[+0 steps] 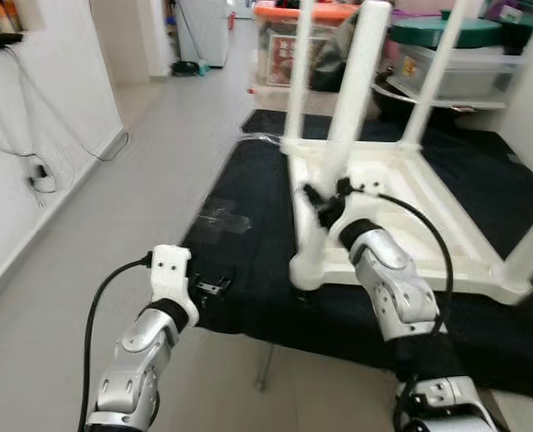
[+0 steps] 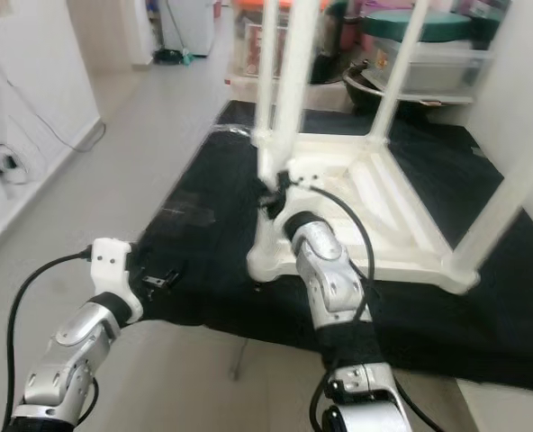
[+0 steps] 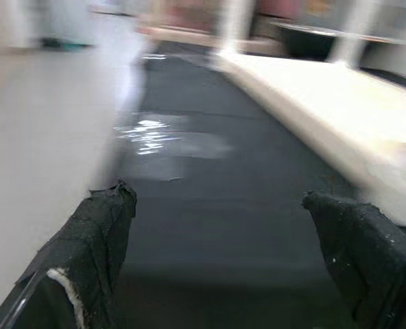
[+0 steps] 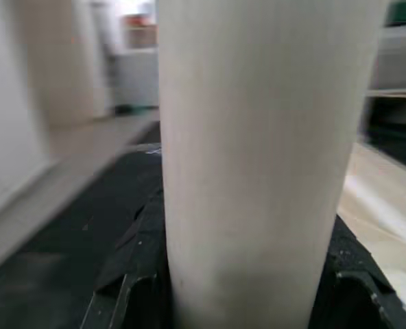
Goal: Building children table
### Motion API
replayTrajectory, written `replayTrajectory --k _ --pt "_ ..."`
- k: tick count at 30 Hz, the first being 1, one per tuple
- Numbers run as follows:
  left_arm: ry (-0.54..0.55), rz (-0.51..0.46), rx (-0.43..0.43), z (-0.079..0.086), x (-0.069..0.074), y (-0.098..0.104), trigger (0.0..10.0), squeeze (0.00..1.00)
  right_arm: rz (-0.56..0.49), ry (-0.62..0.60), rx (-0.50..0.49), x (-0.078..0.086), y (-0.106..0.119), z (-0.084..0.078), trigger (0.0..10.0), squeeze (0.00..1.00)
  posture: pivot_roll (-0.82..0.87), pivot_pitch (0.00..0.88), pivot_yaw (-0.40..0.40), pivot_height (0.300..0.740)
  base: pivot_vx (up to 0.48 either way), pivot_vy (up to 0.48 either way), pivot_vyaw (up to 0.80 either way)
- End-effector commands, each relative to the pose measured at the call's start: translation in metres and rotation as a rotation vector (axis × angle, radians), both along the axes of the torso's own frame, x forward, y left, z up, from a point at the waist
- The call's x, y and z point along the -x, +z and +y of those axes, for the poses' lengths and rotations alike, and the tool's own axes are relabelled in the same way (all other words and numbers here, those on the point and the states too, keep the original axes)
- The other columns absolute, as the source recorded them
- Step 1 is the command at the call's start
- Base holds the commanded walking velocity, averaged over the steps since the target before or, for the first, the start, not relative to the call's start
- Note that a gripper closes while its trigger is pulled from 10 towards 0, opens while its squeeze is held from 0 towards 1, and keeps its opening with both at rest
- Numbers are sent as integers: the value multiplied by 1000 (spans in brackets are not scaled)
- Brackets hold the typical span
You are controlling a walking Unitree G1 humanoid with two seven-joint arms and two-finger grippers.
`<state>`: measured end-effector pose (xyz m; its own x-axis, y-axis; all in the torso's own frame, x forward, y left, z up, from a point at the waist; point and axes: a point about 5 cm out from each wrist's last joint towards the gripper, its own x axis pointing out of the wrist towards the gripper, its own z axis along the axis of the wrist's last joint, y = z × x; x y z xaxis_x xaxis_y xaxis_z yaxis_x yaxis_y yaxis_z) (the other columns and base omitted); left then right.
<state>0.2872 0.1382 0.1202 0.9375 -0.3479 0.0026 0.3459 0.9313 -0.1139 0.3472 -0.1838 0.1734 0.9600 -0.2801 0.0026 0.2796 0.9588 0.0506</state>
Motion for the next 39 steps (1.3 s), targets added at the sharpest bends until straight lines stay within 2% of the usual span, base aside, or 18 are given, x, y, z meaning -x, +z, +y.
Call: replayTrajectory --k 1,3,4,7,8,12,13,19,22,26,27,28,29,31,33,35,37,39 --pt "-4 4 -6 -1 0 1 10000 0 232 -166 -13 24 -54 -23 0 0 83 0 -54 740 0 0 0" --pt "-5 4 -6 0 0 2 10000 0 230 -162 -24 28 -54 -20 0 0 83 0 -53 740 0 0 0" --pt "-5 5 -9 1 0 1 10000 0 223 -91 -43 29 -52 -7 10000 0 83 0 -52 740 0 0 0" --pt "-4 7 -12 3 1 1 10000 0 182 -1 -57 31 -45 9 10000 0 71 0 -47 740 0 0 0" --pt "-4 10 -14 4 1 -1 10000 0 120 93 -68 31 -34 22 10000 1000 70 0 -49 740 0 0 0" --pt "-5 7 -11 3 -1 0 10000 0 30 231 -119 24 -14 38 10000 1000 69 0 -51 740 0 0 0" --pt "-6 5 -8 2 -2 0 10000 0 -34 342 -90 16 0 40 10000 0 64 0 -49 740 0 0 0" --pt "-10 -2 -5 0 -5 1 10000 0 -159 659 -50 7 28 39 10000 0 72 0 -55 740 0 0 0" --pt "-5 -5 -11 4 -5 2 10000 0 -136 985 150 22 25 35 10000 0 77 0 -64 740 0 0 0" --pt "-3 -4 -14 5 -5 1 10000 0 -121 1038 167 25 21 36 10000 0 77 0 -64 740 0 0 0" --pt "-2 -7 -13 3 -7 2 10000 0 -59 1118 208 26 4 41 3765 0 87 0 -73 740 0 0 0" --pt "-2 -7 -13 3 -7 2 10000 0 -59 1118 208 26 4 41 3765 0 87 0 -73 740 0 0 0" --pt "-2 -10 -11 2 -7 3 10000 0 -49 1108 188 25 -1 45 0 0 93 0 -75 740 0 0 0" --pt "-1 -13 -10 1 -8 4 10000 0 -45 1098 170 23 -4 48 0 0 93 0 -75 740 0 0 0" --pt "4 -13 -10 2 -7 4 10000 0 3 855 152 9 -11 46 0 0 93 0 -72 740 0 0 0" --pt "4 -13 -10 2 -7 4 10000 0 3 855 152 9 -11 46 0 0 93 0 -72 740 0 0 0" --pt "6 -4 -15 3 -2 1 10000 0 115 348 98 -5 -27 19 0 0 98 0 -75 740 0 0 0" --pt "10 1 -16 4 1 -1 10000 0 173 119 47 9 -41 8 0 0 100 0 -76 740 0 0 0"
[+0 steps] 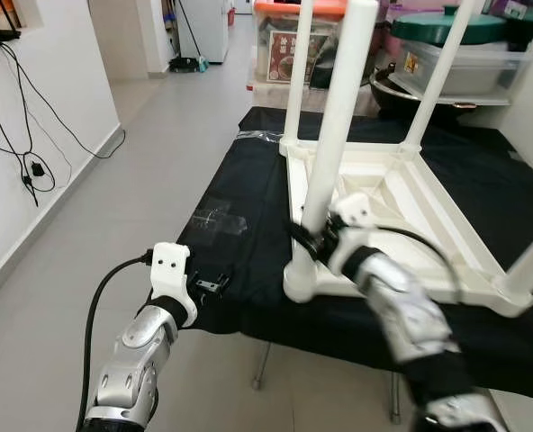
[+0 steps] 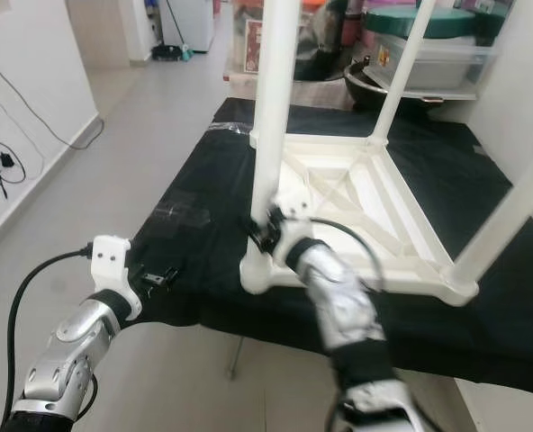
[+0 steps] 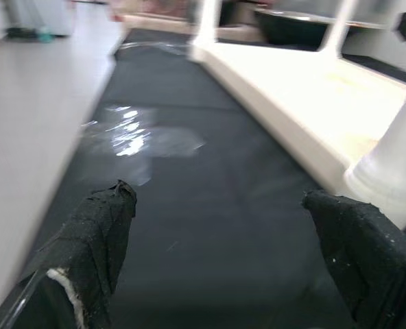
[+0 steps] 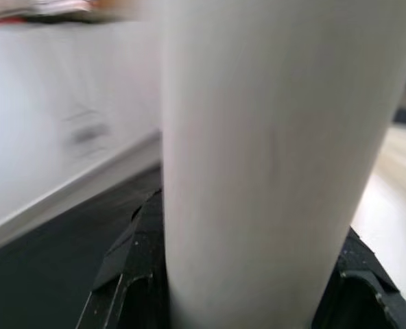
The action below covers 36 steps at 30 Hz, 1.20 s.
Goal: Building children table
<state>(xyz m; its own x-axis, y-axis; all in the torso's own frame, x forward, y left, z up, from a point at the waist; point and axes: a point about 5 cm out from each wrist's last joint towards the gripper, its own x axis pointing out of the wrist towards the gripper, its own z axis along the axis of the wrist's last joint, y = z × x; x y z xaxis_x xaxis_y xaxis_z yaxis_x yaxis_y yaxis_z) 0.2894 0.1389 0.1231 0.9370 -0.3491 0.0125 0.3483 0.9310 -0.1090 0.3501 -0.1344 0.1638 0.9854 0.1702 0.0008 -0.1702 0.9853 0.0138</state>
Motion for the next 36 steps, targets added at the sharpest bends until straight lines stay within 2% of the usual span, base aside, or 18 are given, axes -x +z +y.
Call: replayTrajectory --k 1,3,4,5,6,9,10,15,16,20,21,26,27,28,31,34,35,36 --pt "11 12 -15 3 3 -3 10000 0 157 -337 48 12 -31 -42 0 0 100 0 -76 740 0 0 0" --pt "14 13 -14 4 4 -4 10000 0 169 -370 55 18 -34 -43 0 0 100 0 -76 740 0 0 0" --pt "14 11 -12 4 3 -3 10000 0 194 -296 45 24 -34 -30 5843 0 83 0 -67 740 0 0 0" --pt "14 10 -11 4 2 -2 10000 0 208 -234 39 28 -33 -21 5843 0 80 0 -65 740 0 0 0" --pt "10 10 -12 2 1 -2 10000 0 175 -137 37 30 -26 -9 10000 0 73 0 -57 740 0 0 0" --pt "1 13 -12 0 0 -3 10000 0 116 -26 7 31 -15 2 10000 12 68 0 -52 740 0 0 0" --pt "-4 15 -10 -1 0 -4 10000 0 89 8 -25 31 -9 5 10000 1000 67 0 -51 740 0 0 0" --pt "-14 13 -5 -1 -1 -2 10000 0 24 148 -70 26 10 10 10000 1000 73 0 -54 740 0 0 0" --pt "-12 13 -4 0 -1 -2 10000 0 -12 179 -67 22 19 10 10000 0 73 0 -54 740 0 0 0" --pt "-10 14 -6 2 -1 -2 10000 0 -50 228 -54 20 28 10 10000 0 63 0 -50 740 0 0 0" --pt "-6 13 -8 3 -3 -2 10000 0 -123 447 -6 25 45 11 10000 0 62 0 -54 740 0 0 0" --pt "-6 11 -8 2 -4 -1 10000 0 -127 559 57 28 42 13 10000 0 74 0 -63 740 0 0 0" --pt "-6 8 -7 2 -4 -1 10000 0 -95 634 101 30 34 14 9137 0 86 0 -73 740 0 0 0" --pt "-1 8 -8 2 -3 -1 10000 0 -74 691 136 34 24 15 0 0 95 0 -80 740 0 0 0" --pt "8 11 -10 4 0 -2 10000 0 -32 728 115 39 12 15 0 0 96 0 -81 740 0 0 0" --pt "11 20 -18 5 3 -5 10000 0 16 456 146 20 3 4 0 0 90 0 -78 740 0 0 0" --pt "8 21 -15 3 2 -6 10000 0 85 135 119 6 -6 -18 0 0 87 0 -77 740 0 0 0" --pt "8 21 -15 3 2 -6 10000 0 85 135 119 6 -6 -18 0 0 87 0 -77 740 0 0 0"
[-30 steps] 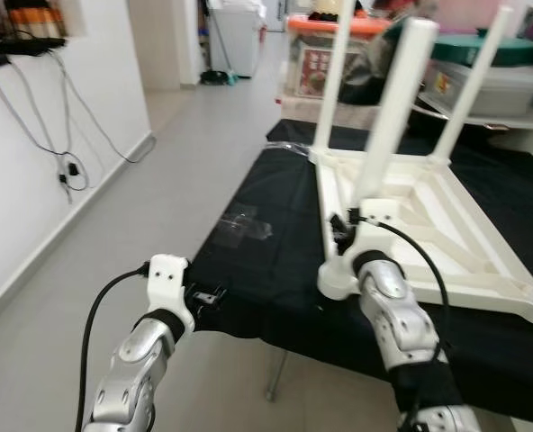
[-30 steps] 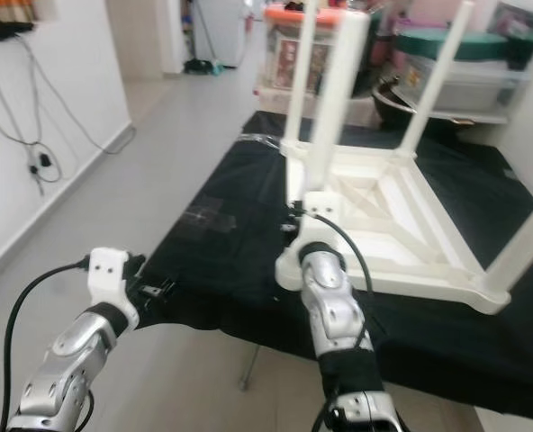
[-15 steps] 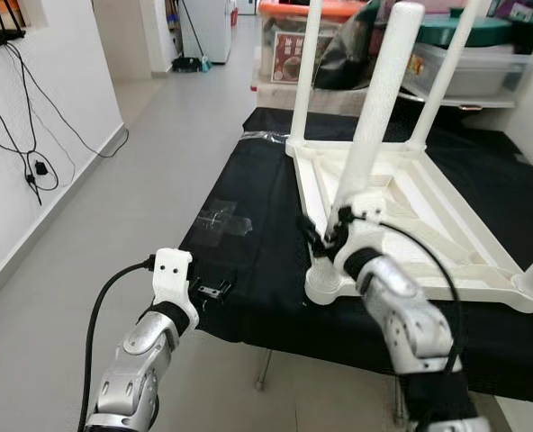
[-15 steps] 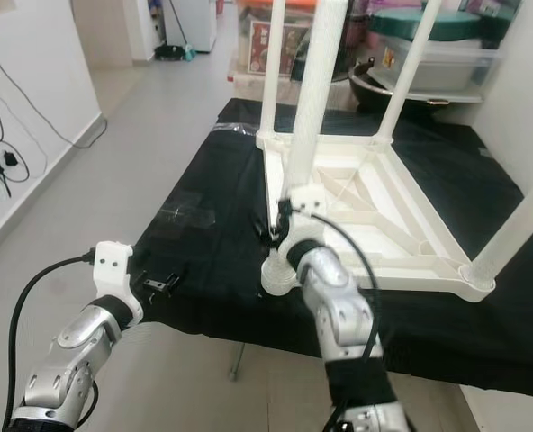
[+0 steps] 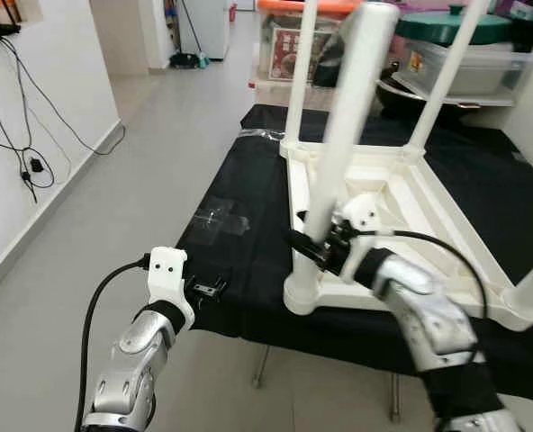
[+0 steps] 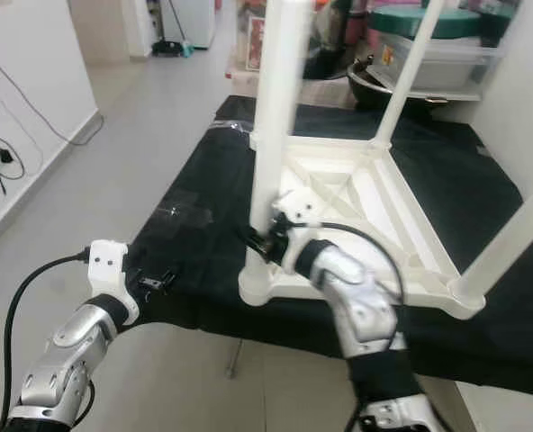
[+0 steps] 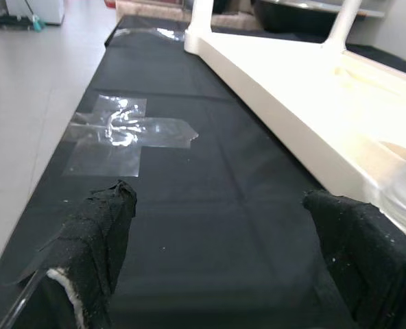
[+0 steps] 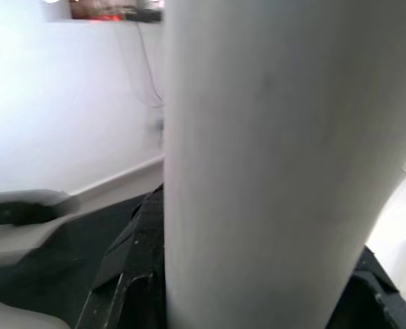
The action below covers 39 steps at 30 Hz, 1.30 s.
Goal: Building children table
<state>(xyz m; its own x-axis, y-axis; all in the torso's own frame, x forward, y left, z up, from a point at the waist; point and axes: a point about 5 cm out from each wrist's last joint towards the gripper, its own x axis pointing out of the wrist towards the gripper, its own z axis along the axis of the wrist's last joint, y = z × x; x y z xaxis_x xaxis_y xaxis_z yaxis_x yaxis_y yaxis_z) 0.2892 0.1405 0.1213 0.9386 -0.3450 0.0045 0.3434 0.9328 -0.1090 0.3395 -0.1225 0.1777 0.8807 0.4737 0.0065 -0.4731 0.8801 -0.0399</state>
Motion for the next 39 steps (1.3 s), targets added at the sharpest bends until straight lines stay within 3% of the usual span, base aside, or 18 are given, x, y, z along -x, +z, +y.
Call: replayTrajectory --k 1,6,7,9,12,13,17,18,19,20,24,30,31,32,33,35,36,39 --pt "-1 12 -9 -1 2 -3 10000 0 145 -454 70 -9 -29 -48 0 0 88 0 -71 740 0 0 0" --pt "-10 8 -6 -4 0 -1 10000 0 202 -742 48 1 -43 -68 0 0 85 0 -63 740 0 0 0" --pt "-21 10 -12 -5 -1 -2 10000 0 158 -682 51 15 -41 -44 8941 0 75 0 -55 740 0 0 0" --pt "-24 12 -16 -4 -2 -2 10000 0 96 -533 22 24 -30 -16 10000 0 68 0 -52 740 0 0 0" --pt "-25 14 -16 -3 -2 -3 10000 0 10 -386 -58 30 -15 0 10000 0 57 0 -50 740 0 0 0" --pt "-25 15 -17 -3 -3 -3 10000 0 -15 -335 -90 29 -8 2 10000 1000 55 0 -51 740 0 0 0" --pt "-27 12 -14 -5 -4 -3 10000 0 -31 -294 -113 22 0 -3 10000 1000 54 0 -56 740 0 0 0" --pt "-29 8 -9 -6 -5 -2 10000 0 -32 -284 -105 16 4 -3 10000 675 56 0 -56 740 0 0 0" --pt "-29 8 -9 -6 -5 -2 10000 0 -32 -284 -105 16 4 -3 10000 675 56 0 -56 740 0 0 0" --pt "-30 7 -7 -7 -6 -1 10000 0 -48 -219 -119 11 12 -2 10000 0 55 0 -57 740 0 0 0" --pt "-34 6 -6 -7 -6 -1 10000 0 -70 -114 -119 10 22 0 10000 0 55 0 -58 740 0 0 0" --pt "-29 10 -15 -2 -4 -3 10000 0 -49 412 -19 32 15 30 9529 0 91 0 -88 740 0 0 0" --pt "-26 8 -16 -2 -4 -2 10000 0 -38 499 28 39 4 34 7098 0 93 0 -88 740 0 0 0" --pt "-25 6 -16 -3 -4 -1 10000 0 -32 550 57 44 -2 36 7098 0 93 0 -88 740 0 0 0" --pt "-26 7 -20 -4 -4 -2 10000 0 -3 528 103 41 -12 33 2510 0 95 0 -87 740 0 0 0" --pt "-26 8 -24 -4 -4 -2 10000 0 16 502 133 39 -18 30 2510 0 97 0 -87 740 0 0 0" --pt "-26 9 -24 -4 -3 -3 10000 0 50 337 135 25 -22 21 0 0 97 0 -85 740 0 0 0" --pt "-28 12 -24 -4 -2 -4 10000 0 129 -173 97 -7 -30 -11 0 0 92 0 -81 740 0 0 0"
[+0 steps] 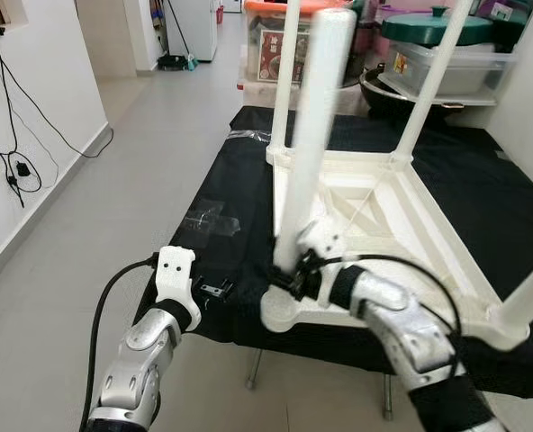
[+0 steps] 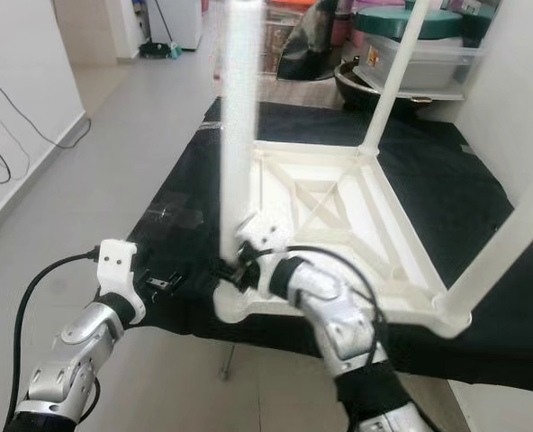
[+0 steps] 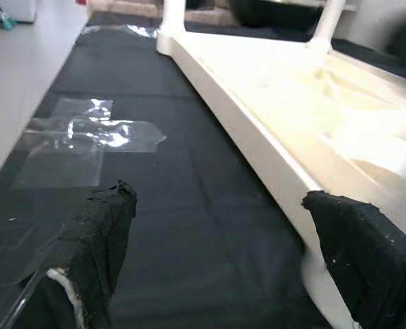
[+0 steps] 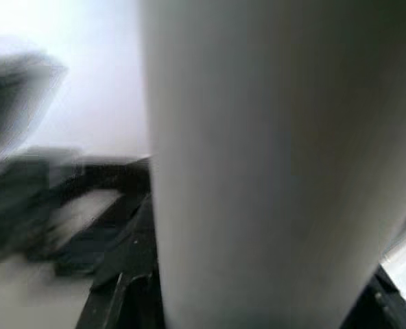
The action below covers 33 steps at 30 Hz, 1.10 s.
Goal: Building children table
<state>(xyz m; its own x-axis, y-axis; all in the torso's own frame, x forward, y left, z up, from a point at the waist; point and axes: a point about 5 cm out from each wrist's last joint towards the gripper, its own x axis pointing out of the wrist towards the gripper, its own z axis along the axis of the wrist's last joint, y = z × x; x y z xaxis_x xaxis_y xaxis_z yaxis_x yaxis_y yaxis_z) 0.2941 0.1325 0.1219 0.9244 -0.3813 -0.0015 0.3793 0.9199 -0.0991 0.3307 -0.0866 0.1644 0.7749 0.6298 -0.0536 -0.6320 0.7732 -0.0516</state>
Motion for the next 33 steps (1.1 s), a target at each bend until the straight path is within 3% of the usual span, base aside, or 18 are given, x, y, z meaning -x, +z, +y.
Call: replayTrajectory --k 1,2,3,4,5,6,8,9,11,12,14,15,20,21,22,24,26,33 --pt "10 12 -13 4 4 -5 10000 0 103 -612 21 -20 -20 -67 0 0 88 0 -80 740 0 0 0" --pt "9 13 -13 4 4 -5 10000 0 133 -776 -12 -20 -24 -81 0 0 88 0 -80 740 0 0 0" --pt "9 13 -13 4 4 -5 10000 0 149 -858 -31 -19 -26 -88 0 0 88 0 -80 740 0 0 0" --pt "9 13 -13 4 4 -5 10000 0 149 -858 -31 -19 -26 -88 0 0 88 0 -80 740 0 0 0" --pt "7 17 -15 3 4 -6 10000 0 156 -959 -39 -11 -31 -96 0 0 81 0 -71 740 0 0 0" --pt "7 17 -15 3 4 -6 10000 0 156 -959 -39 -11 -31 -96 0 0 81 0 -71 740 0 0 0" --pt "-2 18 -11 0 3 -5 10000 0 158 -995 -17 4 -37 -94 0 0 70 0 -57 740 0 0 0" --pt "-7 17 -9 -2 2 -5 10000 0 167 -961 -4 8 -39 -89 5059 0 68 0 -55 740 0 0 0" --pt "-7 17 -9 -2 2 -5 10000 0 167 -961 -4 8 -39 -89 5059 0 68 0 -55 740 0 0 0" --pt "-18 19 -13 -3 2 -5 10000 0 124 -770 -34 12 -35 -65 10000 0 63 0 -45 740 0 0 0" --pt "-18 19 -13 -3 2 -5 10000 0 124 -770 -34 12 -35 -65 10000 0 63 0 -45 740 0 0 0" --pt "-19 20 -15 -1 2 -5 10000 0 93 -688 -68 12 -28 -56 10000 1000 63 0 -46 740 0 0 0" --pt "-18 20 -19 3 2 -5 10000 0 72 -585 -138 8 -16 -44 10000 1000 64 0 -49 740 0 0 0" --pt "-11 19 -20 6 1 -5 10000 0 48 -405 -177 5 0 -35 10000 0 70 0 -54 740 0 0 0" --pt "-5 19 -20 7 1 -5 10000 0 20 -248 -201 5 15 -29 10000 0 70 0 -54 740 0 0 0" --pt "-5 19 -20 7 1 -5 10000 0 20 -248 -201 5 15 -29 10000 0 70 0 -54 740 0 0 0" --pt "2 15 -16 8 -1 -3 10000 0 -101 27 -164 9 40 -24 10000 0 87 0 -65 740 0 0 0" --pt "5 11 -16 5 1 -3 10000 0 -158 264 -89 13 43 -16 10000 0 113 0 -77 740 0 0 0"
